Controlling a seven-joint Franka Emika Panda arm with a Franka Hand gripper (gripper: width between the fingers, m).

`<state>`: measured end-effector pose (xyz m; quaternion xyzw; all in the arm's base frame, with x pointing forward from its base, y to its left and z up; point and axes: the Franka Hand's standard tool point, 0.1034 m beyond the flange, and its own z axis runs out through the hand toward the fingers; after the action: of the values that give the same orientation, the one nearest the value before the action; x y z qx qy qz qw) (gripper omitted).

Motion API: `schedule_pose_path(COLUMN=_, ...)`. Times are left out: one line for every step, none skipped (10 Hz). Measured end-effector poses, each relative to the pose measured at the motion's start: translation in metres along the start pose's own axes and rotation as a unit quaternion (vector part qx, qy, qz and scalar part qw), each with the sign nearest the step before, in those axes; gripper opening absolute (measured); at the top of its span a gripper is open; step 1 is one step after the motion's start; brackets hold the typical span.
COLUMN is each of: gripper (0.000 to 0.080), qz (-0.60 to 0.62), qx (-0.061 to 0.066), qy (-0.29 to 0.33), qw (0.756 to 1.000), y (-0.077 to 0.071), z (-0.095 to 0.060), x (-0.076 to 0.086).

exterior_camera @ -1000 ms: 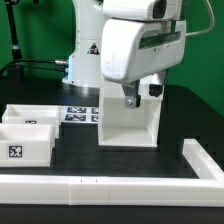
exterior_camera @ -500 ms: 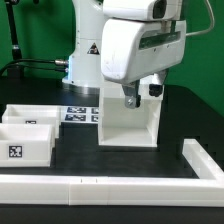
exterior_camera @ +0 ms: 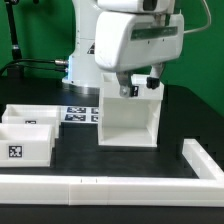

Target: Assemble drawer

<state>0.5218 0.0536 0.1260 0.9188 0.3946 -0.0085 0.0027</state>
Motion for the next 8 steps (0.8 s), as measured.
schedule_pose_path(gripper=0.065, qz=0.035, qx=-0.003, qy=0.0, qw=0.999, y=-0.01, z=-0.007, x=-0.005)
schedule_pose_path(gripper=0.065, qz=0.054, qx=-0.007, qy=0.001, qw=0.999, y=-0.017, z=-0.014, x=-0.006)
schedule_pose_path(gripper=0.065, qz=0.068, qx=-0.008, qy=0.001, qw=0.998, y=-0.025, z=-0.018, x=-0.006)
schedule_pose_path(gripper=0.065, qz=0.062, qx=-0.007, qy=0.001, qw=0.998, y=-0.024, z=-0.015, x=-0.007)
schedule_pose_path(gripper=0.065, qz=0.063, qx=-0.006, qy=0.0, qw=0.998, y=-0.023, z=-0.015, x=-0.007)
schedule_pose_path(gripper=0.065, qz=0.063, qx=-0.006, qy=0.0, qw=0.998, y=-0.024, z=-0.015, x=-0.007)
schedule_pose_path(gripper=0.065, qz=0.063, qx=-0.006, qy=0.0, qw=0.998, y=-0.023, z=-0.014, x=-0.007)
schedule_pose_path(gripper=0.065, qz=0.096, qx=-0.01, qy=0.005, qw=0.995, y=-0.022, z=-0.016, x=-0.009)
